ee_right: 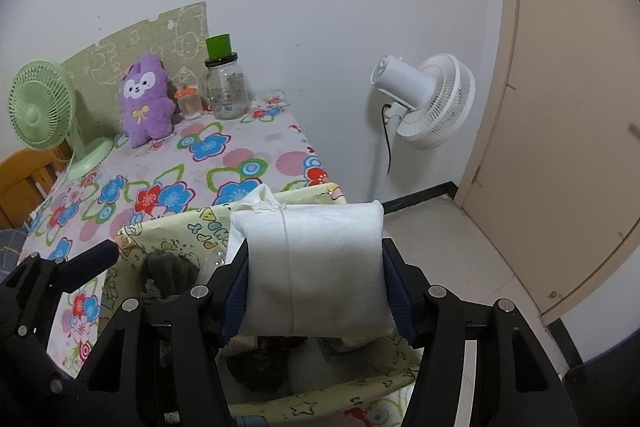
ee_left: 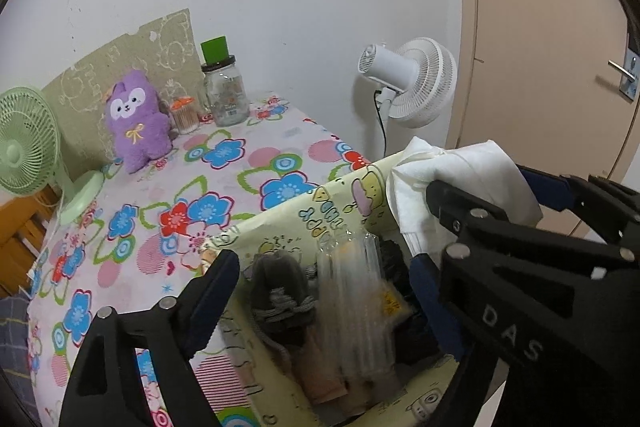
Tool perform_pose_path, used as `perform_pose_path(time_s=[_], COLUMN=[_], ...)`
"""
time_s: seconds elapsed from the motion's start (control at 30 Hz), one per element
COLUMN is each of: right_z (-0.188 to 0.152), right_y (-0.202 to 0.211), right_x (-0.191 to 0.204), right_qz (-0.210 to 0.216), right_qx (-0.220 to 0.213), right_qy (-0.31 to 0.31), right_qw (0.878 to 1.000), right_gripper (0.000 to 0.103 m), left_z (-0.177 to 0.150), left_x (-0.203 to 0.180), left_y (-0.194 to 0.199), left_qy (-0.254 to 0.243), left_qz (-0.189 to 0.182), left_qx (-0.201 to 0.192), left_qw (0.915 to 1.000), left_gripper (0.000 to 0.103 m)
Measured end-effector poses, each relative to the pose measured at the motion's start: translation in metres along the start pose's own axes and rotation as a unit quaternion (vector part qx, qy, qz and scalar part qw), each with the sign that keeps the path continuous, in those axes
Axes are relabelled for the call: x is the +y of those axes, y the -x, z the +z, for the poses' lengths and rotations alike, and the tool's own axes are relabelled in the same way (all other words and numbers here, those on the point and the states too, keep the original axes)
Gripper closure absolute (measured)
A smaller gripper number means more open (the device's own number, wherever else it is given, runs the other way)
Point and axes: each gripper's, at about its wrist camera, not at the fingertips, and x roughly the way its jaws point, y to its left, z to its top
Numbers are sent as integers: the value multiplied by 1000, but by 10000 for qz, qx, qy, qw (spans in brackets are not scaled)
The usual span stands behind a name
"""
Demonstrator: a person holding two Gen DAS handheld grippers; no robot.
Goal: Organize soft objects
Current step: 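Lower the pouf into the box with the left tool while the right tool lowers the towel, then open both tools and withdraw them up out of the box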
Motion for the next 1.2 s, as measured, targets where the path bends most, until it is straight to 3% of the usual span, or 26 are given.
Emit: perform_pose_path(time_s=[0.33,0.6,1.2], right_z=[-1,-5,-20], right_y=[-6,-3,20], right_x=[20,33,50], right_qz=[235,221,178], right_qx=[-25,-74,-189], right_qy=[155,256,297], right_qw=[9996,9994,9992], right_gripper=[34,14,8], left_z=[-7,-12,-26], left_x=[13,19,34], left_y=[1,6,25], left_qy=[-81,-53,113], left_qz=[267,276,269], left_qx=[36,35,16], left_qw=[9996,9996,9996], left_gripper=[10,7,2])
